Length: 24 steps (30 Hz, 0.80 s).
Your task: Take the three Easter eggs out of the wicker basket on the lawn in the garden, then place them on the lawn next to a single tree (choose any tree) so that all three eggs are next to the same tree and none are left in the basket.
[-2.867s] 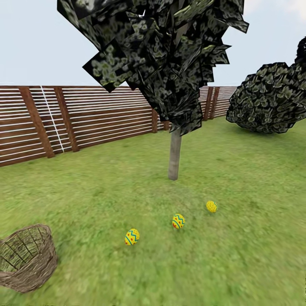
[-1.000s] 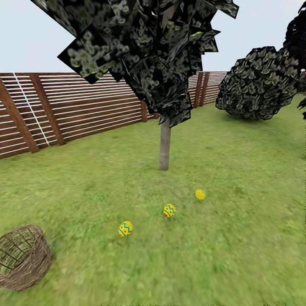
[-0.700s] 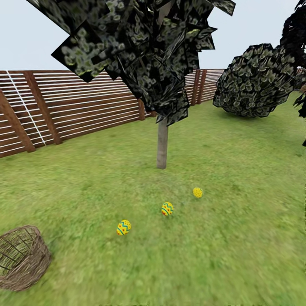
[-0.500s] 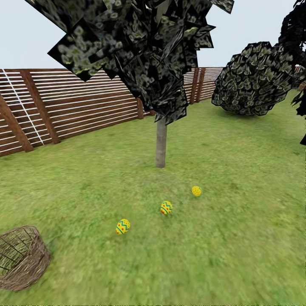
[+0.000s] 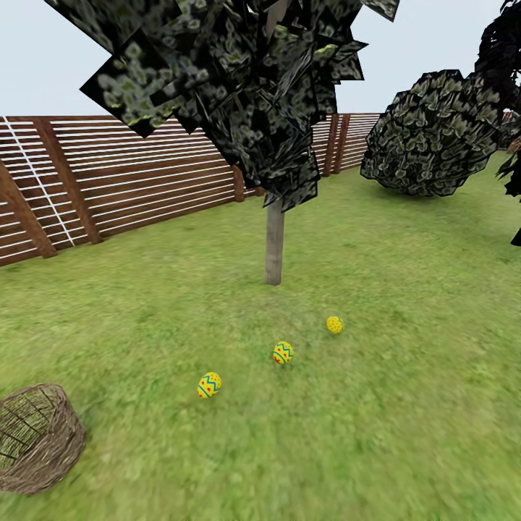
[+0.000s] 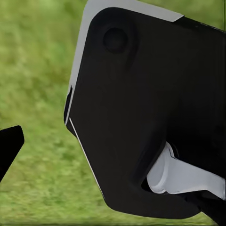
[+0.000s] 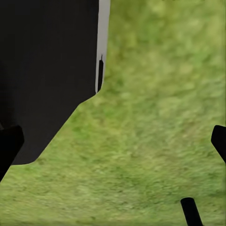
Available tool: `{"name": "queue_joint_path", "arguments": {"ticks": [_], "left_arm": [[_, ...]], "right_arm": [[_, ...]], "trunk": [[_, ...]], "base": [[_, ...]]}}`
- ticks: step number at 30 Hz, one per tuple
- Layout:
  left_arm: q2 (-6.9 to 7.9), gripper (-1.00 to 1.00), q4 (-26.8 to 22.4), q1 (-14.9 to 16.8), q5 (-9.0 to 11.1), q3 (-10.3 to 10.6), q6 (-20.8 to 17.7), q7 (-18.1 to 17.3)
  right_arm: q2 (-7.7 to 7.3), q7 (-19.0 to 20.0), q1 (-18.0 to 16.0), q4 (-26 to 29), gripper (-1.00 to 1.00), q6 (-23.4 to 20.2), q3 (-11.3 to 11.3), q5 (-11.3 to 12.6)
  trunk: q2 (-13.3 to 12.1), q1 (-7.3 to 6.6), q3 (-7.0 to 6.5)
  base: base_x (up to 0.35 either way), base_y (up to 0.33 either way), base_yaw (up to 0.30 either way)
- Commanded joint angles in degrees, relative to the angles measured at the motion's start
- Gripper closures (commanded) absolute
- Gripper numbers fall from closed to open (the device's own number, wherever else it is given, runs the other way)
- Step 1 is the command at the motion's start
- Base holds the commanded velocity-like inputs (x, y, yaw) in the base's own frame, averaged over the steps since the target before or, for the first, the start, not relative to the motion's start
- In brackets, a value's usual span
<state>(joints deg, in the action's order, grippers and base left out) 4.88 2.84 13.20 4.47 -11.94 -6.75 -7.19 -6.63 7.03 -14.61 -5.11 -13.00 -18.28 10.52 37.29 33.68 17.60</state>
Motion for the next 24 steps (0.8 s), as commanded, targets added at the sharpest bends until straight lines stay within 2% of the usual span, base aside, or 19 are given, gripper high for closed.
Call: {"name": "queue_joint_path", "arguments": {"ticks": [1,24], "left_arm": [[-0.16,-1.0,0.16,0.07,0.53,-0.17,-0.17,-0.2],[-0.3,-1.0,0.24,0.07,0.54,-0.19,-0.19,-0.2]], "right_arm": [[0.02,0.27,-0.07,-0.1,-1.0,-0.09,-0.51,0.55],[0.04,0.27,-0.07,-0.12,-1.0,-0.09,-0.53,0.49]], "trunk": [[0.06,0.01,0.07],[0.06,0.01,0.07]], "base": [[0.0,0.0,0.0],[0.0,0.0,0.0]]}}
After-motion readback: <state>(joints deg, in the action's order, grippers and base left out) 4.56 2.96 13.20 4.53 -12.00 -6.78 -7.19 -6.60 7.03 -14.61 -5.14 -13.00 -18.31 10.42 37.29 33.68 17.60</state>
